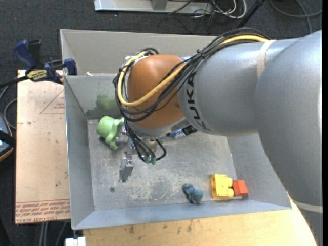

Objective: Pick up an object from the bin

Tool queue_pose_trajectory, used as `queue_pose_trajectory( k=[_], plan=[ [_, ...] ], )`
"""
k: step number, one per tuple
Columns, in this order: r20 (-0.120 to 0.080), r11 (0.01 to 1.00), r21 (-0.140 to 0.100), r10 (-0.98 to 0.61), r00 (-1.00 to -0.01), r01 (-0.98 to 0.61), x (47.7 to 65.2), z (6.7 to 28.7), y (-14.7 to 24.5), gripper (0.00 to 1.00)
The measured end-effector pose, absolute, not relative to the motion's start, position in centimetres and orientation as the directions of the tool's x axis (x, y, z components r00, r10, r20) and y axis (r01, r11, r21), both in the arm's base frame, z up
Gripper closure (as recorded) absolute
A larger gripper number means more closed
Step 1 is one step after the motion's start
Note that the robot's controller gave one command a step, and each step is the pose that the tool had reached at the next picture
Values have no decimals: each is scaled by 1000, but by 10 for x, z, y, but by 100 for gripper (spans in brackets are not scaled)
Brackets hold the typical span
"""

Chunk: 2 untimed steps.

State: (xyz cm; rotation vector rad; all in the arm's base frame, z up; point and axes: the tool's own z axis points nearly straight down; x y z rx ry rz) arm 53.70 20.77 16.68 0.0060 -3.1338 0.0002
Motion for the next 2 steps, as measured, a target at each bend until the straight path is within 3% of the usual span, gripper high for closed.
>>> queue_pose_trajectory(
  k=[1, 2],
  plan=[
    [-10, 975, 6, -223, -975, -223, 610, 75, 74, 0],
    [-7, 929, -4, -370, -929, -370, 641, 101, 23, 0]
  ],
)
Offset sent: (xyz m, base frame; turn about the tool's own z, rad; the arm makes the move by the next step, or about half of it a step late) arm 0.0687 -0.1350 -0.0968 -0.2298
